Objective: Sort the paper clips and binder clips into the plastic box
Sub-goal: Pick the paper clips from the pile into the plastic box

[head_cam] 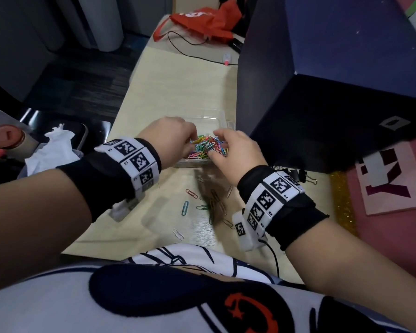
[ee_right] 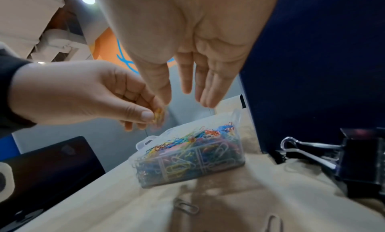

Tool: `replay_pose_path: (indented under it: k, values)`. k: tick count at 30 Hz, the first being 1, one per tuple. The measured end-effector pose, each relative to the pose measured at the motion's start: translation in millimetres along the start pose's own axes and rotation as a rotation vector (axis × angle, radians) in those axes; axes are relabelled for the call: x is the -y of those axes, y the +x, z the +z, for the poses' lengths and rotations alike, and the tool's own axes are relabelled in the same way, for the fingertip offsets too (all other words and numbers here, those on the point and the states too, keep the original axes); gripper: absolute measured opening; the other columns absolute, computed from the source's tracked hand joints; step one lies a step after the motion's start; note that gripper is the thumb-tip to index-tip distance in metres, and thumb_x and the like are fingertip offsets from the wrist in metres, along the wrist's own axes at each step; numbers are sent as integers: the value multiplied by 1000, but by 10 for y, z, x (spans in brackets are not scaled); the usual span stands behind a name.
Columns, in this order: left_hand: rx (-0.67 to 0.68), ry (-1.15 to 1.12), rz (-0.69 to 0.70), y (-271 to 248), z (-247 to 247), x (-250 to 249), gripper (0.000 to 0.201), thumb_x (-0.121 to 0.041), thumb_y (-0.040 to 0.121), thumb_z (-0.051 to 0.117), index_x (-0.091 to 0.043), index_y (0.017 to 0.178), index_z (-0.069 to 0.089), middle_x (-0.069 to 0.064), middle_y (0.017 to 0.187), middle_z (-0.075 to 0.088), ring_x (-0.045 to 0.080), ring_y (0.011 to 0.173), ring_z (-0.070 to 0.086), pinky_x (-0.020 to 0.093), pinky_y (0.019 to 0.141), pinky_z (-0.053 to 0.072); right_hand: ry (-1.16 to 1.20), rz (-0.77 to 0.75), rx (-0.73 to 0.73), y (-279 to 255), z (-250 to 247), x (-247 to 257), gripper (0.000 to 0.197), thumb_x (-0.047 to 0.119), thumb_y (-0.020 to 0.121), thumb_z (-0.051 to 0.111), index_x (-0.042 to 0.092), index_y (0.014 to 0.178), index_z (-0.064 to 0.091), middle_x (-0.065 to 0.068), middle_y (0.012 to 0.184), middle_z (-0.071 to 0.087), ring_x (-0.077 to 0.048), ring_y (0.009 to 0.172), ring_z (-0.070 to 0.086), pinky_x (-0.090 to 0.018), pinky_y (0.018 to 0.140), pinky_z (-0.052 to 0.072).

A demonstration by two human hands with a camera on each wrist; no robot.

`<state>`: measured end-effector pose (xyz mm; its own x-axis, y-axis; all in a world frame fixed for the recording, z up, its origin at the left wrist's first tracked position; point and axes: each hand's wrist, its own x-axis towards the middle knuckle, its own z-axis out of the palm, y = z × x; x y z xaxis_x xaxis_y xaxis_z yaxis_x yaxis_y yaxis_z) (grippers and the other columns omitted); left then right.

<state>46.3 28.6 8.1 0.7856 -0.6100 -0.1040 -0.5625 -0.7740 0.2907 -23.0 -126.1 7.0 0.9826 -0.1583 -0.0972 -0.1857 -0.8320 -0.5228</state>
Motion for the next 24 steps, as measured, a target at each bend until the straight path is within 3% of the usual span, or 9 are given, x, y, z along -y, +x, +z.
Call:
replay_pose_path:
  k: [2, 5, 8, 10, 12, 16, 19, 24]
  values:
    - [20, 8, -28, 8, 6, 30, 33, -33, 88, 61, -18, 117, 60, 8, 111, 61, 28, 104, 58, 35, 89, 45, -119, 51, 101, -18, -21, -36, 43, 28, 86, 62, 21, 128, 53, -5, 124, 53, -22, 110, 55, -30, 96, 43]
    - [51, 33, 15, -90, 108, 14, 35, -35, 89, 59, -18, 120, 56, 7, 115, 58, 28, 104, 58, 37, 89, 46, -352, 200, 391, -142, 29, -139, 52, 36, 82, 67, 14, 125, 50, -9, 124, 51, -25, 109, 54, -32, 88, 46]
    - [230, 100, 103, -215, 297, -48, 34, -39, 88, 58, -22, 118, 55, 2, 118, 55, 24, 106, 56, 33, 87, 46, -428, 377, 546, -306, 250, -258, 80, 49, 68, 76, 10, 128, 41, -9, 128, 42, -26, 114, 51, -35, 85, 47]
    - [419, 163, 151, -279, 420, -76, 45, -42, 81, 66, -24, 120, 52, 0, 118, 51, 23, 105, 56, 32, 85, 48, -429, 334, 542, -378, 400, -282, 86, 50, 62, 79, 10, 127, 38, -10, 127, 38, -27, 113, 49, -38, 87, 46]
    - [536, 231, 192, -321, 511, -73, 54, -42, 75, 72, -23, 120, 49, 0, 115, 48, 24, 102, 56, 33, 80, 47, -354, 241, 503, -421, 475, -255, 74, 37, 69, 79, 10, 125, 39, -10, 124, 37, -29, 112, 49, -39, 91, 46]
    - [500, 245, 206, -360, 587, -70, 35, -39, 84, 64, -22, 113, 53, 0, 111, 50, 24, 99, 57, 33, 74, 45, -303, 52, 477, -427, 485, -214, 39, 12, 86, 58, 15, 123, 49, -9, 120, 41, -31, 110, 52, -37, 93, 46]
    - [484, 245, 198, -367, 610, -64, 24, -37, 91, 56, -21, 109, 57, 1, 108, 53, 24, 99, 57, 34, 75, 46, -273, 30, 469, -410, 492, -229, 35, 5, 87, 50, 18, 119, 55, -8, 117, 44, -31, 106, 54, -35, 92, 46]
    - [475, 305, 215, -376, 647, -95, 24, -30, 96, 44, -15, 108, 58, 5, 107, 54, 27, 98, 58, 35, 71, 44, -210, 64, 438, -377, 498, -258, 24, 6, 86, 51, 20, 104, 59, -6, 112, 45, -27, 102, 54, -32, 90, 45]
